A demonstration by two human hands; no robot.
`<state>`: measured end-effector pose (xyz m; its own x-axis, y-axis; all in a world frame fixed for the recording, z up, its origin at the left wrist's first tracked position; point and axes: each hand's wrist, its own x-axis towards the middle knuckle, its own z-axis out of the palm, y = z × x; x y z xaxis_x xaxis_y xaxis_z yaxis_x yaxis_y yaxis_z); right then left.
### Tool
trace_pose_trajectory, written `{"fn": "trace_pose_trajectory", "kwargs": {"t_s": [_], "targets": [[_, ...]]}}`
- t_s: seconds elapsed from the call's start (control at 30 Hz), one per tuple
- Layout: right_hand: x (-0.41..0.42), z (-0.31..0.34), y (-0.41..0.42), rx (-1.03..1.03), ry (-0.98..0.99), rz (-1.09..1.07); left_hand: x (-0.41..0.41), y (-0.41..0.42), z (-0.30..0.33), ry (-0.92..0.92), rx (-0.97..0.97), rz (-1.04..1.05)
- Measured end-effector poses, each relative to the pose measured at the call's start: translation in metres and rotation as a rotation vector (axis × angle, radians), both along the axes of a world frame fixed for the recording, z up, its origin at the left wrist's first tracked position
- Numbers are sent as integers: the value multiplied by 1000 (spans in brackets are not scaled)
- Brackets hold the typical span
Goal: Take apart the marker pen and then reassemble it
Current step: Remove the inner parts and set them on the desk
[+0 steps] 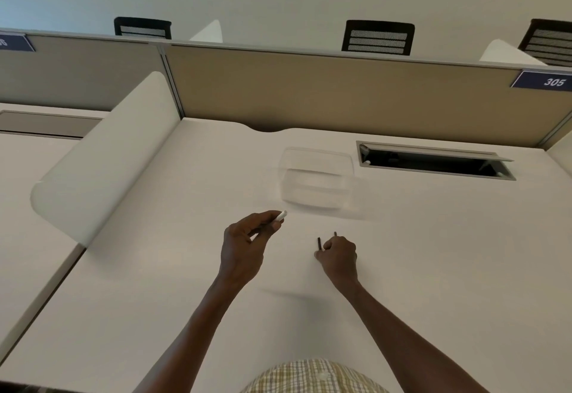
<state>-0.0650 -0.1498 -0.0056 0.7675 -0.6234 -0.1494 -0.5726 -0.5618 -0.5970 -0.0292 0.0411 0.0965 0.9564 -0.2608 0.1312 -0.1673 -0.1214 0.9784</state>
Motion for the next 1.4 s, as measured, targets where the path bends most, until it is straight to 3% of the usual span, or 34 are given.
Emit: {"fn": "trace_pose_trajectory", "kwargs": {"t_s": [0.33,0.57,0.63,0.73,1.0,1.17,1.4], "targets": [[1,7,0,-3,52,19,-5,-3,5,34,-16,2],[6,17,-2,122,-131,-148,-5,-3,8,23,1,-5],[8,30,0,275,-203,-166,-5,-4,7,20,3,-5],[4,57,8,692,-260,-124,-3,-6,7,11,3,2],[-2,94,37,1486,-113,30,-12,-15,18,-2,-61,-73],[1,103,39,1775,-277,-114,-16,-14,20,-52,-81,-124],[2,104,30,1819,-296,-163,-19,-16,19,-86,-124,-174]]}}
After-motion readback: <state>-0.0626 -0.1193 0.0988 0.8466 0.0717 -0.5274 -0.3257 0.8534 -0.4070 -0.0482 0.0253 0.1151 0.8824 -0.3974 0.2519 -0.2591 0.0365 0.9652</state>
